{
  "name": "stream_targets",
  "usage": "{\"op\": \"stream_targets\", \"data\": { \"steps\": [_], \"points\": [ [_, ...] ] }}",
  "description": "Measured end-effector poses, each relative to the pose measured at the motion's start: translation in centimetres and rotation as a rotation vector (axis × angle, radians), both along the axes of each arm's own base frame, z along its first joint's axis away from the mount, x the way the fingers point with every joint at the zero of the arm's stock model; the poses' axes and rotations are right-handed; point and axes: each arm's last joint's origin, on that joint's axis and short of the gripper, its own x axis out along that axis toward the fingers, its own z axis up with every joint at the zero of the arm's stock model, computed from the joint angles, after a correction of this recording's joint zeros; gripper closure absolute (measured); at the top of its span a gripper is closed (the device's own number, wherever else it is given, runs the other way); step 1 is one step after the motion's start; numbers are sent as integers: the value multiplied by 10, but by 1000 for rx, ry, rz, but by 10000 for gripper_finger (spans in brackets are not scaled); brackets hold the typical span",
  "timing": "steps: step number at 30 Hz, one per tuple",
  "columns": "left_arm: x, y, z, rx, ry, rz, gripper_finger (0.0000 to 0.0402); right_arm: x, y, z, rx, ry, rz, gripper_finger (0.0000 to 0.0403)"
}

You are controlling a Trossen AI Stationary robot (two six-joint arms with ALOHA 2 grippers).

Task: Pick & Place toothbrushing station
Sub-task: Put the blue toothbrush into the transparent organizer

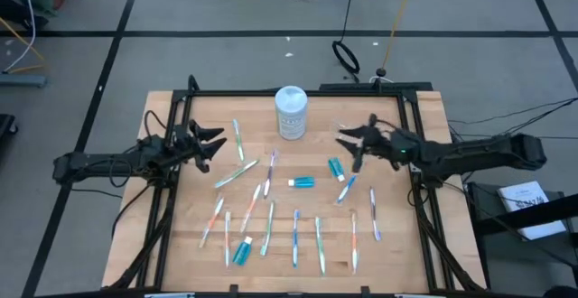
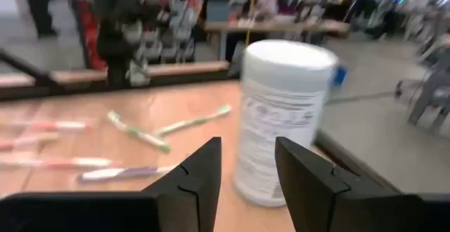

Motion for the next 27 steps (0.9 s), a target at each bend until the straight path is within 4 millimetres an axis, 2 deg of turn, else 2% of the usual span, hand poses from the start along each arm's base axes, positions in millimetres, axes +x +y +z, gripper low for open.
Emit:
{"op": "stream_targets", "data": {
  "steps": [4,8,11,16,21,24,27],
  "points": [
    [9,1,12,-13,100,-6,206,27,3,3,74,153,16,277],
    [20,2,27,-38,245,-6,206,38,14,-3,182,270,29,277],
    [29,2,37,-21,349,-6,206,37,24,-13,285,338,72,277],
    [43,4,48,25,402,-7,206,31,39,-16,614,334,90,277],
    [54,5,45,57,451,-9,206,17,50,-30,999,455,-83,277],
    [58,5,42,69,474,-11,206,8,51,-38,1061,537,-197,277],
    [63,6,37,83,513,-9,206,1,48,-43,1053,556,-330,277]
  ]
}}
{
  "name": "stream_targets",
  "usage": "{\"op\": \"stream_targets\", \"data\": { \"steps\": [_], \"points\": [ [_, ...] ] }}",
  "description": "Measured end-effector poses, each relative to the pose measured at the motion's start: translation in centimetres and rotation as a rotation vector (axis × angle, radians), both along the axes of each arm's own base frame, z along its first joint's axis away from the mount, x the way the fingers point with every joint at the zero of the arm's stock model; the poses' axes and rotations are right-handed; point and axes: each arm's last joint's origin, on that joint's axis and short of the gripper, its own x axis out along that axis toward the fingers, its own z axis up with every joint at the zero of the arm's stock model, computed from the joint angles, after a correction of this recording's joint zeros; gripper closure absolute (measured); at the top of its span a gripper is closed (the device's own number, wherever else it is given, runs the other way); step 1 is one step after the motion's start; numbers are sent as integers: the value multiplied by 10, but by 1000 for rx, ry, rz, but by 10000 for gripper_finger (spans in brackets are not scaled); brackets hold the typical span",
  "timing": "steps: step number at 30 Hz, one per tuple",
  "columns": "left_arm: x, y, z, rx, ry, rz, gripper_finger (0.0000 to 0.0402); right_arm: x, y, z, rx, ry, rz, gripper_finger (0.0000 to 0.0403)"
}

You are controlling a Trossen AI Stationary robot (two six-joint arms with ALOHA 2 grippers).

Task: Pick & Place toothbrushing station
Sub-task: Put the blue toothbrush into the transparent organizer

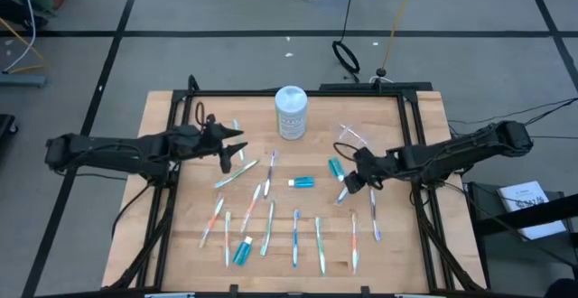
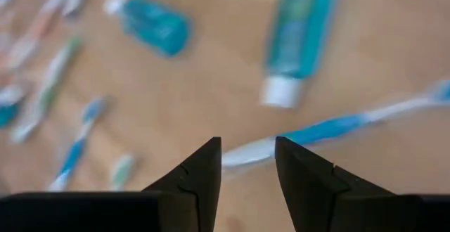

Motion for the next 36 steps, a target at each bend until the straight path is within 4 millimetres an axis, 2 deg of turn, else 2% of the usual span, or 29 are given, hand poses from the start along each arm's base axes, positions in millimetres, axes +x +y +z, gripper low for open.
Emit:
{"op": "stream_targets", "data": {
  "steps": [5,10,17,23,26,32,36],
  "points": [
    [6,1,-6,0,41,1,206,-8,-4,-7,-13,73,-122,277],
    [9,1,-10,54,87,-19,206,-18,-7,-28,5,108,-202,277],
    [11,1,-12,71,104,-25,206,-28,-22,-59,12,18,-309,277],
    [10,1,-12,87,111,-31,206,-36,-30,-75,-21,-53,-314,282],
    [11,1,-12,91,109,-23,206,-38,-30,-79,-33,-48,-297,307],
    [10,2,-12,99,110,-7,206,-37,-26,-78,-42,-62,-246,391],
    [10,2,-12,100,110,-5,206,-28,-23,-73,-54,-156,-120,392]
  ]
}}
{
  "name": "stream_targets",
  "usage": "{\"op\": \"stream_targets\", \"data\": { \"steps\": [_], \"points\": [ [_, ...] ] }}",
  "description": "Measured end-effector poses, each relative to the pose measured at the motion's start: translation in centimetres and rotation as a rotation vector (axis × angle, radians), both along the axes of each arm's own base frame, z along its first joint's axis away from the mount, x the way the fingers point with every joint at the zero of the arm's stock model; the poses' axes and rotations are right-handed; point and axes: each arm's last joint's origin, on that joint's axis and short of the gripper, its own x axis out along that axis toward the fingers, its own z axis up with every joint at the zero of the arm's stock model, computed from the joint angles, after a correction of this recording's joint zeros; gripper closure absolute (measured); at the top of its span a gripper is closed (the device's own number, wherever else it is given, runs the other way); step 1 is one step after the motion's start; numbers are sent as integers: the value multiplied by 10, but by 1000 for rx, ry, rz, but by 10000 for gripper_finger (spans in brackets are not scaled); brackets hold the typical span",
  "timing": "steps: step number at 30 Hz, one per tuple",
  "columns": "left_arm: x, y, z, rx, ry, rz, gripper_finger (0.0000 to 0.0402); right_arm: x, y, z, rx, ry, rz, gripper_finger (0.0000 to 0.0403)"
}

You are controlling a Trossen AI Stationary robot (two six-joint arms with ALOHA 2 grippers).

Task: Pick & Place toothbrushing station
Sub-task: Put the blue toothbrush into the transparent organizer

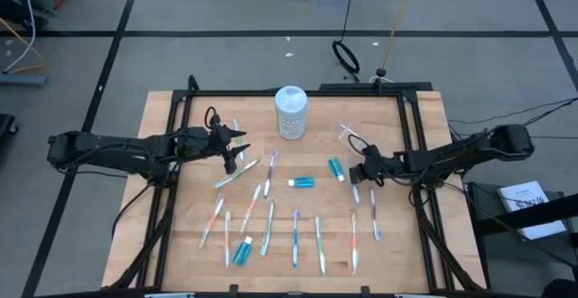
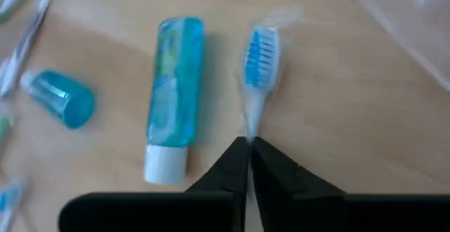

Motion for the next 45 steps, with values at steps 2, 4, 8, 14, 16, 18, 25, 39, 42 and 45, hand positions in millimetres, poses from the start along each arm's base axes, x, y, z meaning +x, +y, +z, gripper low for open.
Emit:
{"op": "stream_targets", "data": {
  "steps": [2,4,8,14,16,18,25,39,42,45],
  "points": [
    [0,0,0,0,0,0,206,6,1,5,-36,-77,55,396],
    [0,0,0,1,-2,0,206,13,1,16,-83,-189,88,401],
    [1,0,3,4,-32,-1,206,19,-3,34,-212,-344,149,401],
    [2,-1,5,-6,-63,-24,206,11,-11,67,-488,-499,163,402],
    [2,-1,6,-7,-64,-27,206,5,-14,78,-585,-519,130,402],
    [2,-1,6,-7,-64,-27,206,-2,-17,85,-690,-503,90,402],
    [2,-1,6,-7,-65,-27,206,-23,-29,106,-939,-478,-7,402],
    [4,-1,11,25,-114,-38,206,-52,-49,109,-1080,-267,-173,403],
    [4,-1,11,21,-118,-37,206,-53,-51,109,-1107,-235,-172,403],
    [4,-1,11,21,-118,-37,206,-53,-51,100,-1058,-171,-144,403]
  ]
}}
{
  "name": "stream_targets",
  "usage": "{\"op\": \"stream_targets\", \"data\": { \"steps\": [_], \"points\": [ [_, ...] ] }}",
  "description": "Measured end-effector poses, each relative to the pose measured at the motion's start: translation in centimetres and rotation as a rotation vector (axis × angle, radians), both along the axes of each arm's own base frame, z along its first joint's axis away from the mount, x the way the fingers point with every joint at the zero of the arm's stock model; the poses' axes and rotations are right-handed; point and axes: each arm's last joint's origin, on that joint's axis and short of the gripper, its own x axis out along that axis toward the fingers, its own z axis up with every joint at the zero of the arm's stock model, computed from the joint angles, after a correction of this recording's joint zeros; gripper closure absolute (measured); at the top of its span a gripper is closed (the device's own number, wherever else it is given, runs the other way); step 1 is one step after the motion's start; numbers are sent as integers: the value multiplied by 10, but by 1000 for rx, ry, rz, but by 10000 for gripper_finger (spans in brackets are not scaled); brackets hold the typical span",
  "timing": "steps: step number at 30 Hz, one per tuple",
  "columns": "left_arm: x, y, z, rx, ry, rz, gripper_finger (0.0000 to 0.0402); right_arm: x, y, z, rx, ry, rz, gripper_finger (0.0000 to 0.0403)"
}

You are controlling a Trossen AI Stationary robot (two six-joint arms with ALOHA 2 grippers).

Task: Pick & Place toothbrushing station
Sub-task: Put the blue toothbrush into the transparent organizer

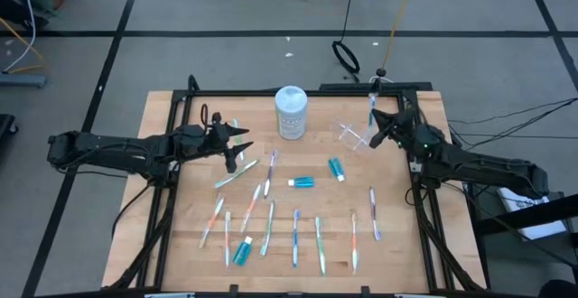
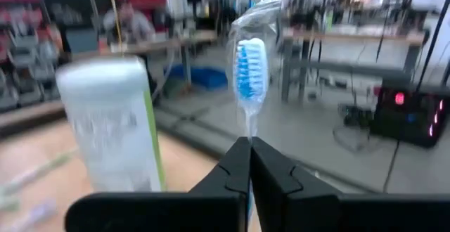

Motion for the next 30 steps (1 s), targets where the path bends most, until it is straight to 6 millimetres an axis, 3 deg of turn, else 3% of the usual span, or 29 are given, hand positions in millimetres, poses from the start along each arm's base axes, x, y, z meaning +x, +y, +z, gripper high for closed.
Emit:
{"op": "stream_targets", "data": {
  "steps": [9,13,18,21,30],
  "points": [
    [0,0,0,27,13,-7,206,2,0,-12,82,39,17,403],
    [0,0,0,28,14,-7,206,4,5,-38,150,71,137,403],
    [0,0,0,28,14,-7,206,2,7,-57,62,19,153,403],
    [0,0,0,28,14,-7,206,2,7,-46,-14,-71,158,402],
    [0,0,0,13,6,-3,206,0,5,-47,-5,-62,74,354]
  ]
}}
